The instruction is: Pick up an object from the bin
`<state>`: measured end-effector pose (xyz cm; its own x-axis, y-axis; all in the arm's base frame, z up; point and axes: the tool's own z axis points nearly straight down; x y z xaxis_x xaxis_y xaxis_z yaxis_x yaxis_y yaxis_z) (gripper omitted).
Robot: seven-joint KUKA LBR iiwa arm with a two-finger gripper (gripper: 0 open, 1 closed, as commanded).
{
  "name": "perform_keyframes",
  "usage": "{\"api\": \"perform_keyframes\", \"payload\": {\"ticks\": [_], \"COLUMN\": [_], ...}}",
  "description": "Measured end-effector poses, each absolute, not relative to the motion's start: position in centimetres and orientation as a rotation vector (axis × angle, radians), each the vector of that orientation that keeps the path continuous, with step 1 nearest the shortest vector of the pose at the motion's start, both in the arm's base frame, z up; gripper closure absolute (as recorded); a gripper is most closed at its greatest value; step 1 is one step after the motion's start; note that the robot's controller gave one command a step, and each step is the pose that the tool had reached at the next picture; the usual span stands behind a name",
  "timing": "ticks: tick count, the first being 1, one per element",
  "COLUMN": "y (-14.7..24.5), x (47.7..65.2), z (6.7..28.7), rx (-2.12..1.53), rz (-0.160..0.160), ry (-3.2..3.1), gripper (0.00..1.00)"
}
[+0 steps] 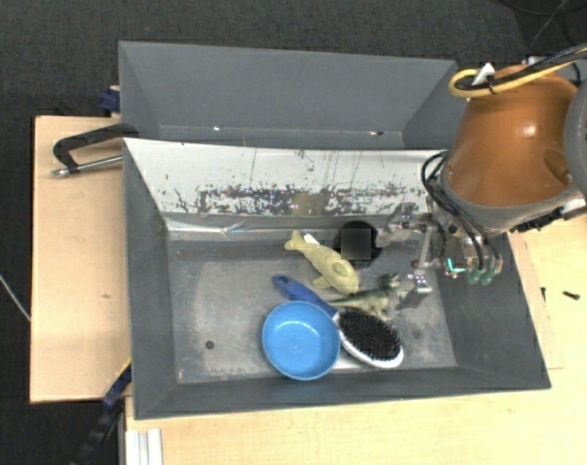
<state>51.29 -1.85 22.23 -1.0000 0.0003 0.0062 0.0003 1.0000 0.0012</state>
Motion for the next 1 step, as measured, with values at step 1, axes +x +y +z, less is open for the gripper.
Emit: {"api": "perform_keyframes", "payload": {"ticks": [1], "y": [5.16], "x": [57.44], "z": [8.38], "rx": [-0.049], "rz": [-0.004], "ry": [-3.148], "gripper": [0.0]}}
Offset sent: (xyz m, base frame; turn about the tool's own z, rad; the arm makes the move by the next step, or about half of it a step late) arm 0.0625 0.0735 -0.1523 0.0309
